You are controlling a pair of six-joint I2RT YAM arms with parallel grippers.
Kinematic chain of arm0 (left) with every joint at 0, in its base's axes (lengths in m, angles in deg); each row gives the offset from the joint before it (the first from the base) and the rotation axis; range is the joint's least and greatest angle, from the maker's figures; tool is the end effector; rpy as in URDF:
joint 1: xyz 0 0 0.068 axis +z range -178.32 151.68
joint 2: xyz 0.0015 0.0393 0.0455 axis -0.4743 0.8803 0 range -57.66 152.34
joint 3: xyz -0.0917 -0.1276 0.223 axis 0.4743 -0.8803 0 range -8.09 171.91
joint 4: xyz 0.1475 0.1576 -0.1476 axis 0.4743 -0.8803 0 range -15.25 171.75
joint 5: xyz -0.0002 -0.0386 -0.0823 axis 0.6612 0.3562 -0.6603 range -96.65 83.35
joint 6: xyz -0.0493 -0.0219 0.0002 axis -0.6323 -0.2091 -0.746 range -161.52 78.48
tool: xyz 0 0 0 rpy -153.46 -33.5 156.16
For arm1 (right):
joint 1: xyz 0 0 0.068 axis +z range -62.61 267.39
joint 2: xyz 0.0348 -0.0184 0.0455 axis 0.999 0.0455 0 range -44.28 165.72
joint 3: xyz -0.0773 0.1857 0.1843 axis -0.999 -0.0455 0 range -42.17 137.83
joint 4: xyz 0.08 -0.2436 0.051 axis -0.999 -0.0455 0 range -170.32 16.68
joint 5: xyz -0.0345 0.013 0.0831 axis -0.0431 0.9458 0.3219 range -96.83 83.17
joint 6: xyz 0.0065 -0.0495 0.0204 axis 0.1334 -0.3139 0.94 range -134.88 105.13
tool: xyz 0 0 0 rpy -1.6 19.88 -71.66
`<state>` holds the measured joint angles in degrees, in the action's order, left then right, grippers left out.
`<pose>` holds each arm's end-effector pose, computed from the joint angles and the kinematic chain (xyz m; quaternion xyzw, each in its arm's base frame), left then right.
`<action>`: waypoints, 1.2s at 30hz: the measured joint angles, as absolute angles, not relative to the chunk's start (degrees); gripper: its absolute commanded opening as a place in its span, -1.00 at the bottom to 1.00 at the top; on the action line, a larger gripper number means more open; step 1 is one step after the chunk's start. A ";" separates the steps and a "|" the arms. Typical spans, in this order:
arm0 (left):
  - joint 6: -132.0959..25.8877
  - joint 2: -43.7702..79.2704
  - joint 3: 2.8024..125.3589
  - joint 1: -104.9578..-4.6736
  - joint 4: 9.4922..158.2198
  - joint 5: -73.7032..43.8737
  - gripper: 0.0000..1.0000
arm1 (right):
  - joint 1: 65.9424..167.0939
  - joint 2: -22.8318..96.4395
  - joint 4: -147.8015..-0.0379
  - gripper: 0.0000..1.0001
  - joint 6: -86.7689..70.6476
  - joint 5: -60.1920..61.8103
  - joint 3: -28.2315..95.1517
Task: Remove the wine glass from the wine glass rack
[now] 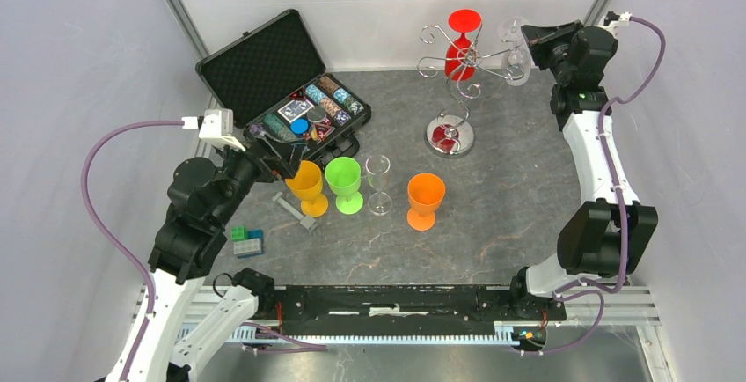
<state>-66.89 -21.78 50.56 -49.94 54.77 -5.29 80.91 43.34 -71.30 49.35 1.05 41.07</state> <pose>0.1100 -0.0428 0.4102 -0.0320 0.7319 -0.2634 0.6277 0.3652 -0.0365 0.4140 0.3777 0.6145 0.3770 0.5810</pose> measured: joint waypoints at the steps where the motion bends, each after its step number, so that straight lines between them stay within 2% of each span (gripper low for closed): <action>1: -66.89 -21.80 50.56 -49.94 54.77 -5.27 1.00 | 80.89 43.45 -71.28 -1.00 49.35 1.05 41.09; 22: -66.89 -22.26 50.56 -49.94 54.55 -5.27 1.00 | 80.43 38.16 -70.60 -1.00 50.12 2.38 36.92; 36: -66.89 -22.15 50.56 -49.94 54.60 -5.27 1.00 | 84.06 40.47 -66.41 -1.00 53.31 5.18 36.52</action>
